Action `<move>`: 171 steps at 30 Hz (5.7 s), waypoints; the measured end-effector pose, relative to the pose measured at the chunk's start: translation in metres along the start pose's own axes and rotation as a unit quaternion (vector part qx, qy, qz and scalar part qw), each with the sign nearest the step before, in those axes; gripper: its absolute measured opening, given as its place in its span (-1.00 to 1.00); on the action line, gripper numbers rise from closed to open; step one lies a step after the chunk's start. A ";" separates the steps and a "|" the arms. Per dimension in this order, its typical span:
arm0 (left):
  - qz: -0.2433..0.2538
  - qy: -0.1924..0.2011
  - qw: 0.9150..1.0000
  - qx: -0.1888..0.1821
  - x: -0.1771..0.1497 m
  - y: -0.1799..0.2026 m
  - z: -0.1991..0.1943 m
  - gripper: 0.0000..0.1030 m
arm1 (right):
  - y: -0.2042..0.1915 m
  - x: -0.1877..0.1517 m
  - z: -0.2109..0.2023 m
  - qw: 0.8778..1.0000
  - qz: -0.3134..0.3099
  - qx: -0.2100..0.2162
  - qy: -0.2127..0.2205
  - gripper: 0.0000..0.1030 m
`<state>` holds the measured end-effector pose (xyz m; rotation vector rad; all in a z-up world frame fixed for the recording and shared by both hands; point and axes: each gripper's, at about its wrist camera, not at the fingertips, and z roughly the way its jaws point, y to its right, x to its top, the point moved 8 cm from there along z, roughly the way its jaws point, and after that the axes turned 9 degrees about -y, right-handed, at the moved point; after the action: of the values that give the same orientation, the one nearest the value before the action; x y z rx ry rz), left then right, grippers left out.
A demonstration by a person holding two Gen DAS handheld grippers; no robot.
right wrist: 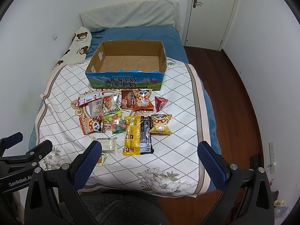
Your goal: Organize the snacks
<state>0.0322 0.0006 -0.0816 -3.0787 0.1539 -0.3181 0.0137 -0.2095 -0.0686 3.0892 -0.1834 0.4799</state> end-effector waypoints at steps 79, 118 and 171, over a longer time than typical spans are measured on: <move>0.516 -0.081 0.841 0.140 -0.013 0.077 0.321 0.95 | 0.001 -0.020 0.317 0.976 0.037 0.041 -0.211 0.99; 0.003 -0.201 0.979 -0.027 0.005 -0.049 0.289 0.01 | -0.081 -0.051 0.424 0.956 0.013 0.016 -0.294 0.72; 0.007 -0.172 0.983 -0.070 0.424 0.071 0.264 0.72 | -0.054 0.402 0.498 0.970 0.001 0.106 -0.218 0.90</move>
<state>0.4932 -0.1048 -0.2577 -3.2057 0.1908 0.2369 0.5507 -0.2152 -0.4213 3.3584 -0.1453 -0.2051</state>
